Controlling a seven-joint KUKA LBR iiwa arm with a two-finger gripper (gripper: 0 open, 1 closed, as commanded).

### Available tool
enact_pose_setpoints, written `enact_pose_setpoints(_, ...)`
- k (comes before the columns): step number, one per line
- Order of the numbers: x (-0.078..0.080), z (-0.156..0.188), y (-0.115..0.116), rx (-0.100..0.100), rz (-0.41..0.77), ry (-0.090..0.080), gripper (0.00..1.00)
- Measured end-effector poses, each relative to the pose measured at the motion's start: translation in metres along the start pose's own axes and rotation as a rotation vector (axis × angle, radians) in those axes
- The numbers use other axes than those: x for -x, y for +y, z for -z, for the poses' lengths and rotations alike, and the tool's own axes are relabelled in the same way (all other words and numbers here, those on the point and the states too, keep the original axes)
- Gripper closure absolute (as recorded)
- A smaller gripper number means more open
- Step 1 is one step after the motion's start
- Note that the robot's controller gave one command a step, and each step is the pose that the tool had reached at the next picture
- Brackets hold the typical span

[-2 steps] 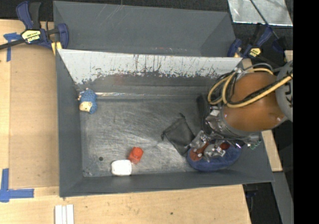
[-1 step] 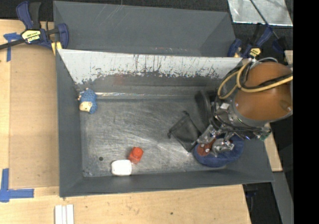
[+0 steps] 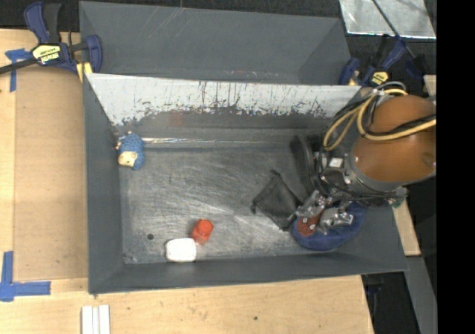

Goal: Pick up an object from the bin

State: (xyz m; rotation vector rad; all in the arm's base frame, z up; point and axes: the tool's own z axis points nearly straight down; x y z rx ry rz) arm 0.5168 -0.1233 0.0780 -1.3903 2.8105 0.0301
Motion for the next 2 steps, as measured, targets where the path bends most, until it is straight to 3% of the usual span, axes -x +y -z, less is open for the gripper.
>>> enact_pose_setpoints(1,0.023,0.002,0.033,-0.042,0.210,0.017,1.00)
enact_pose_setpoints(2,0.008,0.136,0.035,-0.022,0.221,0.012,1.00)
